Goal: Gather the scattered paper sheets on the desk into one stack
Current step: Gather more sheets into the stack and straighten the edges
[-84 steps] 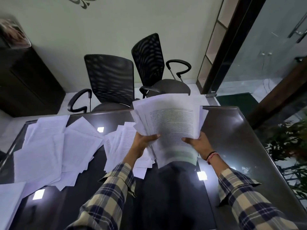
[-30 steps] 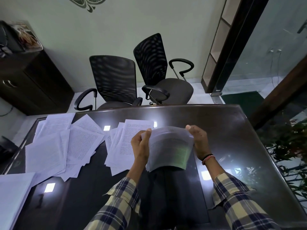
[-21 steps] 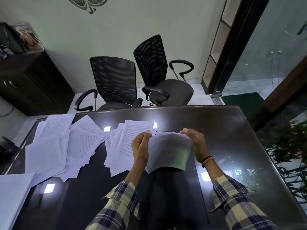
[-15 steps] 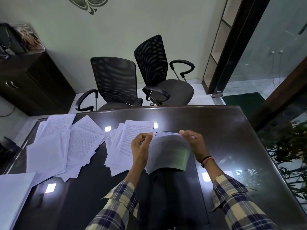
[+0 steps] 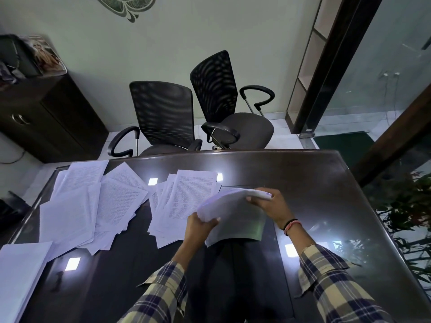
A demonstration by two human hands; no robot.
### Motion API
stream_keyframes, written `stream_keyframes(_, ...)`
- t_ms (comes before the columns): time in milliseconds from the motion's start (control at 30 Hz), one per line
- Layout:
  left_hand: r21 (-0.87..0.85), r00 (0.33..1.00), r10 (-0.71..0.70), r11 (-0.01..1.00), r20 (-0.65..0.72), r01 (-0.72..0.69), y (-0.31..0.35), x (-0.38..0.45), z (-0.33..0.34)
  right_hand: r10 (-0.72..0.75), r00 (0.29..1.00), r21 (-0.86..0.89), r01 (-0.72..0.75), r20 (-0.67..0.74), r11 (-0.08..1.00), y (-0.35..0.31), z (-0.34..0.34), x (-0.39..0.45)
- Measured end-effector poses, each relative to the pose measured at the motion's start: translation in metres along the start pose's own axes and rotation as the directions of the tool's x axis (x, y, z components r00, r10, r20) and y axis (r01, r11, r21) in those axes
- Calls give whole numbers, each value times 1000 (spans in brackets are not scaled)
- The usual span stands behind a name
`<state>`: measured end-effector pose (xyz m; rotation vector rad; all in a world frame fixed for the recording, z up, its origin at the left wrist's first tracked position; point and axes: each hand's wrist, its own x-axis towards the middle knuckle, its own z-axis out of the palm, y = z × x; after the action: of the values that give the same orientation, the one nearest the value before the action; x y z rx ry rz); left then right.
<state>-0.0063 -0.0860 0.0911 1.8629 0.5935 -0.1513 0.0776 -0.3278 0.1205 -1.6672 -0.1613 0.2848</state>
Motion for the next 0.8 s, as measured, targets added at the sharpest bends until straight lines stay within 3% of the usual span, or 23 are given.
stream_keyframes(67, 107, 999, -31, 994, -41, 35, 0, 1, -1, -4, 1000, -10, 4, 1, 1000, 1, 0, 2)
stream_keyframes(167, 270, 987, 150, 954, -54, -131, 19, 11, -16, -82, 997, -184, 79, -8, 980, -1, -12, 12)
stream_keyframes(333, 631, 872, 445, 621, 205, -466, 60, 27, -32, -275, 954, -610, 288, 118, 738, -16, -16, 38)
stream_keyframes(400, 708, 839, 469, 491, 276, -508, 76, 28, -25, -289, 927, -559, 376, 240, 739, -27, -2, 40)
stream_keyframes(467, 742, 836, 457, 437, 304, -509, 83, 30, -18, -280, 915, -487, 394, 292, 780, -27, 13, 40)
stream_keyframes(600, 769, 899, 344, 484, 272, -418, 72, 35, -27, -210, 976, -362, 216, 57, 907, 15, 11, 35)
stream_keyframes(667, 822, 924, 272, 436, 267, -366, 58, 40, -35, -101, 990, -238, 74, -99, 968, 36, 0, 29)
stream_keyframes(733, 851, 938, 240, 409, 249, -330, 46, 43, -38, -12, 987, -123, -8, -161, 992, 50, -7, 19)
stream_keyframes(800, 837, 944, 233, 445, 234, -317, 38, 45, -34, 49, 985, -23, -53, -164, 998, 60, -10, 8)
